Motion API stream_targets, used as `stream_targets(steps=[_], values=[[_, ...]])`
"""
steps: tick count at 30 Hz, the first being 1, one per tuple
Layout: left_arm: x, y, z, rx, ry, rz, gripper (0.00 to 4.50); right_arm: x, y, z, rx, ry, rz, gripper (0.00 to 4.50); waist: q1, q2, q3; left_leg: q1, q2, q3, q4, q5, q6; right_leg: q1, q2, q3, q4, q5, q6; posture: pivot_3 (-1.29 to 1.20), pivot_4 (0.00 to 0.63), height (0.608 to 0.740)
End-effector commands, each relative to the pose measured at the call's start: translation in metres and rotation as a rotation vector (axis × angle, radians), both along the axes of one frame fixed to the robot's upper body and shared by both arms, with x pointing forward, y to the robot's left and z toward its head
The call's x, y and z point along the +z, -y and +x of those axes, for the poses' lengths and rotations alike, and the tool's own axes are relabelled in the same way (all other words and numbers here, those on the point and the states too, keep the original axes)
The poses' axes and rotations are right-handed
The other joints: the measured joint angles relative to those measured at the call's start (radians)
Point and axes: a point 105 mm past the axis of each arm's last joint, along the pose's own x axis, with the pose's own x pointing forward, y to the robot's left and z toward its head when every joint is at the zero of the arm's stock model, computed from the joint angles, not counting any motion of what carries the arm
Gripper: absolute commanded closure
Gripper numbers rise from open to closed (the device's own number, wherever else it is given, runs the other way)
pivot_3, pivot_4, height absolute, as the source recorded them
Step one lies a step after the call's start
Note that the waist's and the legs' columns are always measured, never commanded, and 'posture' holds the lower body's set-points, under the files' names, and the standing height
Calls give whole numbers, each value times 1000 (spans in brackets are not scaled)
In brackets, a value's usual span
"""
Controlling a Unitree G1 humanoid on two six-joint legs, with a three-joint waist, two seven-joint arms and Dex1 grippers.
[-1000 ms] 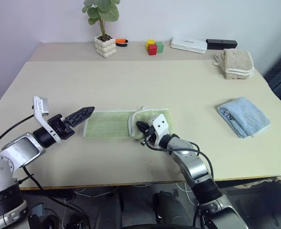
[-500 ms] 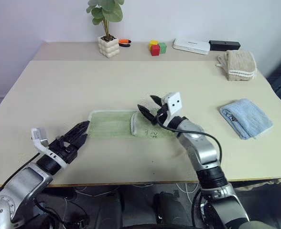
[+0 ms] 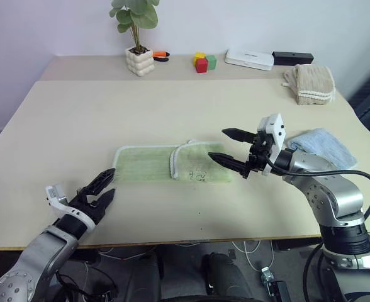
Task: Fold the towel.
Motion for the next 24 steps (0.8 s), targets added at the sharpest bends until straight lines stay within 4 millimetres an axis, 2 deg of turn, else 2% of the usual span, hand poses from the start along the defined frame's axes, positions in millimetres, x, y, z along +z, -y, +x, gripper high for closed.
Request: stream_targets(steps=[1, 3, 8, 13, 16, 20, 23, 24], values=[[-8, -5, 4, 6, -25, -15, 0, 14, -9, -5, 27, 56, 13, 30, 1, 0, 0, 0, 0, 0, 0, 0, 0, 0, 0, 0, 0, 0, 0, 0, 150, 740], [-15, -12, 6, 19, -33, -16, 0, 14, -7, -5, 25, 54, 10, 30, 2, 0, 0, 0, 0, 0, 0, 0, 0, 0, 0, 0, 0, 0, 0, 0, 150, 740], [-16, -19, 20, 43, -2, -40, 0, 13, -4, -2, 5, 62, 5, 30, 3, 1, -1, 0, 0, 0, 0, 0, 0, 0, -1, 0, 0, 0, 0, 0, 150, 740], [-25, -15, 34, 29, -14, -68, 0, 14, -8, -1, 0, 72, 17, 30, 3, 2, -1, 0, -1, 0, 0, 0, 0, 1, -1, 0, 0, 0, 0, 0, 150, 740], [-32, -10, 37, -5, -43, -87, 893, 18, -7, 2, -15, 96, 11, 0, 3, 4, -2, 0, -1, 0, 0, 0, 0, 1, -1, 0, 0, 0, 0, 0, 150, 740], [-42, -18, 39, -7, -50, -77, 2885, 22, -6, 4, -31, 118, 5, 0, 2, 7, -3, 1, -1, 1, 0, 0, 0, 0, -1, 0, 0, 0, 0, 0, 150, 740], [-48, -25, 40, -12, -51, -66, 4394, 22, -6, 4, -38, 123, 0, 0, 5, 16, -8, 1, -1, 0, 0, 0, 0, 0, -1, -1, 0, 0, 0, 0, 150, 740], [-48, -27, 40, -13, -48, -63, 4455, 22, -6, 4, -40, 126, 2, 0, 4, 18, -10, 3, -1, 0, 0, 0, 0, 0, -1, -1, 0, 0, 0, 0, 150, 740]])
